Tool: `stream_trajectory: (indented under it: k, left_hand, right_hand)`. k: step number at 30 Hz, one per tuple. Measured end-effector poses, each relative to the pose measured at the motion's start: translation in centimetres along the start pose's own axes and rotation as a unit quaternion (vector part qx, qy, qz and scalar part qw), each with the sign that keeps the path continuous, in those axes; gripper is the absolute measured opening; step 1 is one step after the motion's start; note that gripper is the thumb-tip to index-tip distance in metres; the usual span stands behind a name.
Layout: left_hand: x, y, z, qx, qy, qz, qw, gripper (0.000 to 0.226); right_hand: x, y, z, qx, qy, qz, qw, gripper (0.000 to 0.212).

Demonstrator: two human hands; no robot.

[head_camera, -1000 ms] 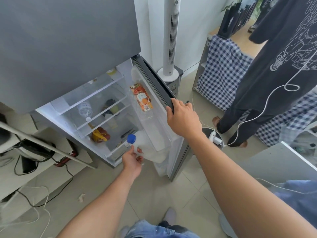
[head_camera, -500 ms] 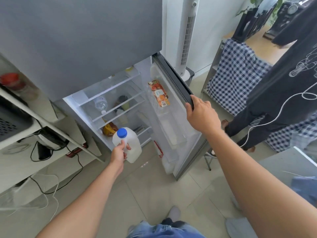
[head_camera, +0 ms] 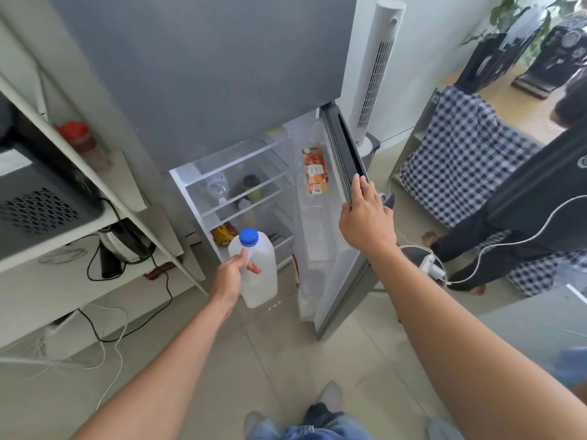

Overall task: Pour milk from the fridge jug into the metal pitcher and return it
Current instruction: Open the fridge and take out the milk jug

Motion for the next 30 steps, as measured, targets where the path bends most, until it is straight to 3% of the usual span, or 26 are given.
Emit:
stream_trajectory:
  k: [6, 15, 18, 24, 30]
  left_hand:
    - [-1.1, -0.9, -2.3, -0.021, -0.054, 0.018, 0.998, 0.059]
    - [-1.7, -2.1, -8.2, -0.065, -0.068, 0.048, 0.994, 0.058]
    - [-1.9, -2.7, -10.5, -0.100, -0.082, 0.054, 0.990, 0.058]
    - [-2.3, -4.2, -15.0, -0.155, -0.139, 0.047, 0.977, 0.054]
    - [-3.3, -5.9, -18.3, -0.150, -0.153, 0.078, 0.974, 0.057]
  right_hand:
    - [5.1, -1.3, 1.3, 0.032, 0.038, 0.003, 0.999, 0.091]
    - [14.0, -4.6, 2.1, 0.074, 0.110, -0.072, 0.989, 0.102]
    - [17.0, -5.5, 1.8, 0.092, 0.127, -0.124, 0.980, 0.097]
    - [21.0, -6.6, 2.7, 0.149, 0.113, -0.276, 0.943, 0.063]
    - [25.5, -8.6, 4.0, 0.184, 0.122, -0.298, 0.929, 0.065]
Point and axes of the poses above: each hand's wrist, its own y-axis towards the middle knuckle, its own z-axis out of the palm, x = y × z, the point moved 3 cm from there along y, towards the middle knuckle, and after that the axes turned 11 degrees about -y, right-handed, at the moved point
